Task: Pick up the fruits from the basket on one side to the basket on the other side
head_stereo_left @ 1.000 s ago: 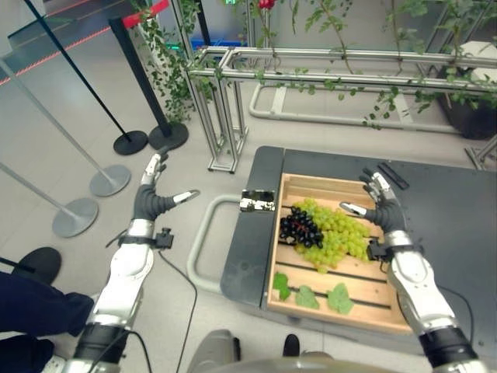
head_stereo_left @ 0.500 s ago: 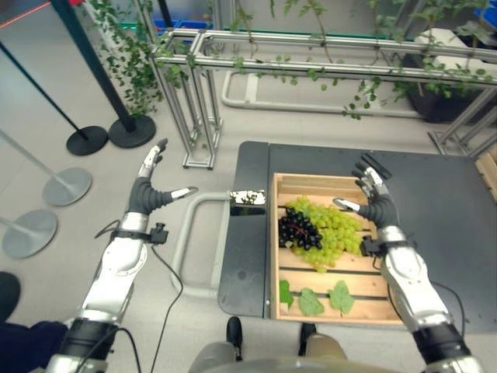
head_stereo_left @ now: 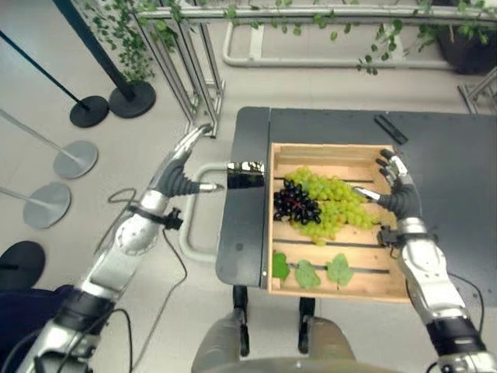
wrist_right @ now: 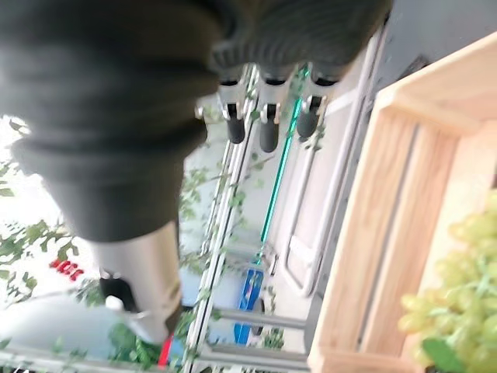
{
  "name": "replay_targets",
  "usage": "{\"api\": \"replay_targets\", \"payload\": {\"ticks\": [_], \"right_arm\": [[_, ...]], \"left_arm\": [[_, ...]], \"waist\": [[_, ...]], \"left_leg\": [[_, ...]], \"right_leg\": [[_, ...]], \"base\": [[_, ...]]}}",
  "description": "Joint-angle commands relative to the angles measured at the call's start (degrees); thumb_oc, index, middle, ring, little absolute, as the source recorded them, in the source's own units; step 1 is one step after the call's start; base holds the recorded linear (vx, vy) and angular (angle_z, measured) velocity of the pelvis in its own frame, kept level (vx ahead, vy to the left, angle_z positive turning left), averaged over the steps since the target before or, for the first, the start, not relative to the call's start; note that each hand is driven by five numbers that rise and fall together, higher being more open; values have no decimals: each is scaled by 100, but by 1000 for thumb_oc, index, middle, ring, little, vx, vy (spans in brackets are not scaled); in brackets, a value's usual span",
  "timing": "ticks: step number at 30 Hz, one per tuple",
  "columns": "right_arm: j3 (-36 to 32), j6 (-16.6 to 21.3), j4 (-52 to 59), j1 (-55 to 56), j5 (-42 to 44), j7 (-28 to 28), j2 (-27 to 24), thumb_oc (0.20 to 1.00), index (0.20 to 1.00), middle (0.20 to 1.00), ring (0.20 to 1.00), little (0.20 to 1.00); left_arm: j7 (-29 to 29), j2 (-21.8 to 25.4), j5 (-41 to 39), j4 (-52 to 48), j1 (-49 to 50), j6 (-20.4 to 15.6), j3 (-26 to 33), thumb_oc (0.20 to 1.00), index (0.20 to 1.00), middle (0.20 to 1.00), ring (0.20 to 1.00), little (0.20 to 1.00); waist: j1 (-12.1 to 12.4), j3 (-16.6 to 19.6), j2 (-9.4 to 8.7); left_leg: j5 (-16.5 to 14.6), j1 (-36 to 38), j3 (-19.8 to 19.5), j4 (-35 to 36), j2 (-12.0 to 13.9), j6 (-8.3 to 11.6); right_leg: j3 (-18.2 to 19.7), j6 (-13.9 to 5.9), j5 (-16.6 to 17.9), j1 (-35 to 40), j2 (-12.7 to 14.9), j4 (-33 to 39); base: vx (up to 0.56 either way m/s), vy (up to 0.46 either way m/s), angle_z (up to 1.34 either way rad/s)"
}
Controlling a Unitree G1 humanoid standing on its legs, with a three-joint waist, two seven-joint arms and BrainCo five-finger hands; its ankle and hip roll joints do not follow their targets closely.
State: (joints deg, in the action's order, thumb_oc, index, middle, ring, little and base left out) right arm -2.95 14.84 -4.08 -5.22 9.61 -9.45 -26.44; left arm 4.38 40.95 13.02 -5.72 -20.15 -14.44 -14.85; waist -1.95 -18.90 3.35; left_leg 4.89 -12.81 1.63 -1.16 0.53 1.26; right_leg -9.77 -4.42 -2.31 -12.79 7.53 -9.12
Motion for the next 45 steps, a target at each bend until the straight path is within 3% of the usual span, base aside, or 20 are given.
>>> {"api": "replay_targets", "payload": {"ticks": [1, 5, 10, 22, 27, 36, 45], "right_arm": [[-142, 370, 783, -180, -234, -204, -245, 1000, 1000, 1000, 1000, 1000], [-95, 308, 728, -362, -520, -480, -374, 1000, 1000, 1000, 1000, 1000], [-283, 353, 734, -636, -642, -911, -510, 1000, 1000, 1000, 1000, 1000], [-167, 307, 768, -683, -1027, -1174, -575, 1000, 1000, 1000, 1000, 1000], [-104, 335, 757, -702, -997, -1164, -598, 1000, 1000, 1000, 1000, 1000], [87, 402, 744, -621, -932, -1129, -628, 1000, 1000, 1000, 1000, 1000], [135, 438, 812, -391, -760, -991, -667, 1000, 1000, 1000, 1000, 1000]], "left_arm": [[20, -79, 287, 76, -481, -68, -48, 1000, 1000, 1000, 1000, 1000], [1, -167, 496, 368, -1364, -20, -674, 1000, 1000, 1000, 1000, 1000], [62, -762, 1059, 791, -2623, 133, -1542, 1000, 1000, 1000, 1000, 1000], [-104, -1396, 1702, 1854, -3600, 340, -2344, 1000, 1000, 1000, 1000, 1000], [-92, -1427, 1965, 2227, -3671, 466, -2459, 1000, 1000, 1000, 1000, 1000], [6, -1231, 3364, 3167, -4056, 994, -2815, 1000, 1000, 1000, 1000, 1000], [4, -996, 4395, 3210, -4200, 1286, -2853, 1000, 1000, 1000, 1000, 1000]], "waist": [[-81, 43, -100], [-148, -143, -1], [-295, -486, 168], [-555, -877, 384], [-618, -945, 455], [-732, -1089, 640], [-745, -1090, 765]], "left_leg": [[-617, -32, 65, -594, 113, 206], [-549, -233, 142, -626, 91, 238], [-498, -479, 168, -704, 76, 250], [-510, -805, 415, -845, 39, 235], [-508, -875, 457, -885, 31, 243], [-456, -1011, 594, -844, 28, 277], [-468, -1114, 692, -829, 29, 277]], "right_leg": [[89, -254, 137, -387, 127, -242], [166, -276, 212, -578, 143, -224], [202, -293, 260, -855, 152, -298], [503, -293, 254, -1359, 131, -492], [555, -288, 237, -1498, 143, -584], [668, -277, 194, -1753, 117, -679], [779, -264, 172, -1972, 89, -737]], "base": [[-85, -12, -9], [-70, 15, -14], [-60, 17, 2], [-24, 2, -11], [-14, 2, -6], [-20, -5, -3], [-8, -5, -7]]}}
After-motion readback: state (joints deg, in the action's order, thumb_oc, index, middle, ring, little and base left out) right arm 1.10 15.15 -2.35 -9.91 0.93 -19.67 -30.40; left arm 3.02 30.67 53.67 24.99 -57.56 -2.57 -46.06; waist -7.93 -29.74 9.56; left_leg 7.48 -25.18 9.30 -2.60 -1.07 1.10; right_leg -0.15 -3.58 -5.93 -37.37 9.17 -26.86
